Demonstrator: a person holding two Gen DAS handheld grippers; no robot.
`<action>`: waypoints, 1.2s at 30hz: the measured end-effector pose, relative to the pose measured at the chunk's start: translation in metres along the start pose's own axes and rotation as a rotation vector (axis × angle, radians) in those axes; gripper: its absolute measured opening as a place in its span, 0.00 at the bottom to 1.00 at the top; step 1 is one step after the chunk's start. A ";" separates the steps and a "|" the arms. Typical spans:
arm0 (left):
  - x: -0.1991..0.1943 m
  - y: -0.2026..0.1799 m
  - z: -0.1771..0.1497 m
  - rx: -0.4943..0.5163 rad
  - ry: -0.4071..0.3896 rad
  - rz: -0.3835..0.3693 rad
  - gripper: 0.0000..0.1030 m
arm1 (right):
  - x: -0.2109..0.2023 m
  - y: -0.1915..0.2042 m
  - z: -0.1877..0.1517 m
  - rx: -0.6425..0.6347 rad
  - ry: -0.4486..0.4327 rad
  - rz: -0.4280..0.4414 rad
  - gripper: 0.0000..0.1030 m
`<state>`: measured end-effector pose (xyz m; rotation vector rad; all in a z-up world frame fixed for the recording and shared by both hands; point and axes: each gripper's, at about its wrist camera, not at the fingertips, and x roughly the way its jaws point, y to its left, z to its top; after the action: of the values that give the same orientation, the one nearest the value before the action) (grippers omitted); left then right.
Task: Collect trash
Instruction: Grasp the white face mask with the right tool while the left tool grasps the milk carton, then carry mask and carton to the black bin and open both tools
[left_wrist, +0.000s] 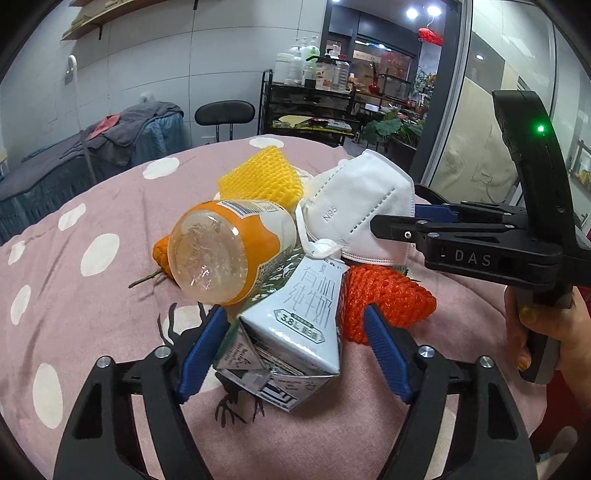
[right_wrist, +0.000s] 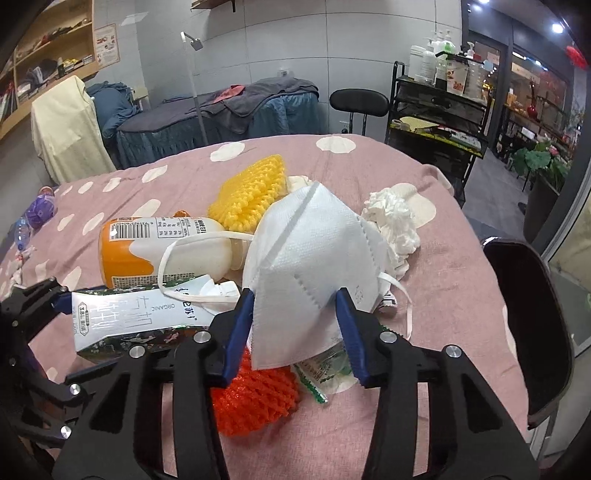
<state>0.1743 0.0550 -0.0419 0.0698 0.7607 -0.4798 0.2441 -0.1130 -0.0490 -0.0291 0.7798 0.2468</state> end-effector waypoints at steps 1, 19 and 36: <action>0.000 0.001 -0.001 -0.008 -0.004 -0.008 0.62 | -0.001 -0.002 0.000 0.005 -0.004 0.005 0.39; -0.039 -0.018 -0.008 -0.016 -0.147 0.030 0.51 | -0.046 0.000 0.001 -0.049 -0.104 0.092 0.05; -0.063 -0.031 0.055 0.005 -0.259 0.011 0.48 | -0.103 -0.063 0.025 0.042 -0.194 0.129 0.04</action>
<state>0.1572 0.0397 0.0439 0.0155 0.5047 -0.4696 0.2054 -0.1931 0.0370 0.0836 0.5943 0.3504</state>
